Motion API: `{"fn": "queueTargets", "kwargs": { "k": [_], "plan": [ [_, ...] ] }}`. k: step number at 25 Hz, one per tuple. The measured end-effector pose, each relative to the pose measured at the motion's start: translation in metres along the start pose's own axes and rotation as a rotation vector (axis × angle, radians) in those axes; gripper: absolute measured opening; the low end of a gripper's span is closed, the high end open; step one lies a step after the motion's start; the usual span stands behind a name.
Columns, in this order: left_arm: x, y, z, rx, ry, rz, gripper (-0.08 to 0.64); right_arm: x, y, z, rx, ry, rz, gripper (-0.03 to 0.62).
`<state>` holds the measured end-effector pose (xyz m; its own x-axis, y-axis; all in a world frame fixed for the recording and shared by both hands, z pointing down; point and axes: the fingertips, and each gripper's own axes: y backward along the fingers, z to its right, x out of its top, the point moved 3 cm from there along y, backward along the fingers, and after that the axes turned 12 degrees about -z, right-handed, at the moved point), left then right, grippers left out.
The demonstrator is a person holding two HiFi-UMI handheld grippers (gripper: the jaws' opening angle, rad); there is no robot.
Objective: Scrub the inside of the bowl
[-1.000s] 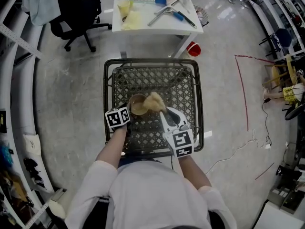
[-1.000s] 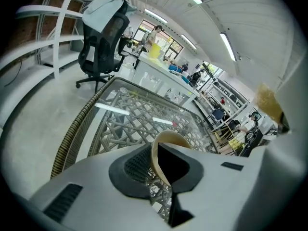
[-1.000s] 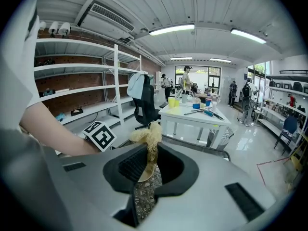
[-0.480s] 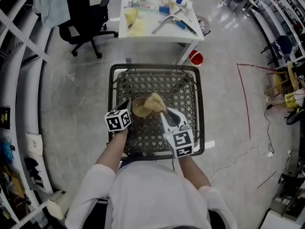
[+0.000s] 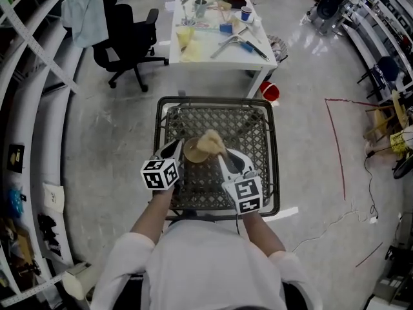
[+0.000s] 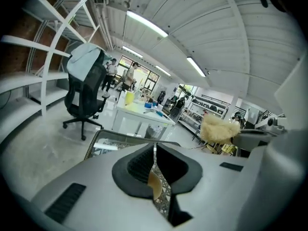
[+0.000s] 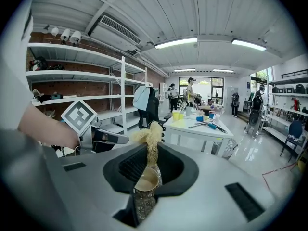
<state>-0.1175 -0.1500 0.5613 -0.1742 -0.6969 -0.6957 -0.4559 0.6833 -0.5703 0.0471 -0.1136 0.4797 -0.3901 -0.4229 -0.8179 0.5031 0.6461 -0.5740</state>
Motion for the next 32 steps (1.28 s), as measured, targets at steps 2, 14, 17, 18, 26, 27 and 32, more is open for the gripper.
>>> {"fn": "queueTargets", "kwargs": {
  "k": [2, 14, 17, 18, 26, 27, 32],
  "plan": [
    [0.005, 0.013, 0.007, -0.004, -0.022, 0.030, 0.044, -0.001, 0.004, -0.002, 0.003, 0.003, 0.007, 0.069],
    [0.011, 0.075, 0.055, -0.013, -0.170, 0.115, 0.044, -0.009, 0.030, -0.007, 0.017, 0.010, 0.038, 0.069],
    [0.006, 0.082, 0.061, -0.001, -0.193, 0.117, 0.044, -0.013, 0.035, -0.008, 0.023, 0.009, 0.043, 0.069],
    [0.005, 0.085, 0.064, 0.000, -0.200, 0.122, 0.044, -0.013, 0.037, -0.008, 0.025, 0.007, 0.046, 0.069],
    [-0.001, 0.105, 0.084, 0.005, -0.233, 0.150, 0.044, -0.013, 0.052, -0.011, 0.056, -0.010, 0.070, 0.069],
    [-0.002, 0.107, 0.084, 0.004, -0.233, 0.151, 0.044, -0.013, 0.053, -0.012, 0.059, -0.010, 0.072, 0.069],
    [-0.009, 0.117, 0.084, -0.007, -0.210, 0.164, 0.044, -0.018, 0.055, -0.016, 0.072, -0.015, 0.079, 0.069]
  ]
}}
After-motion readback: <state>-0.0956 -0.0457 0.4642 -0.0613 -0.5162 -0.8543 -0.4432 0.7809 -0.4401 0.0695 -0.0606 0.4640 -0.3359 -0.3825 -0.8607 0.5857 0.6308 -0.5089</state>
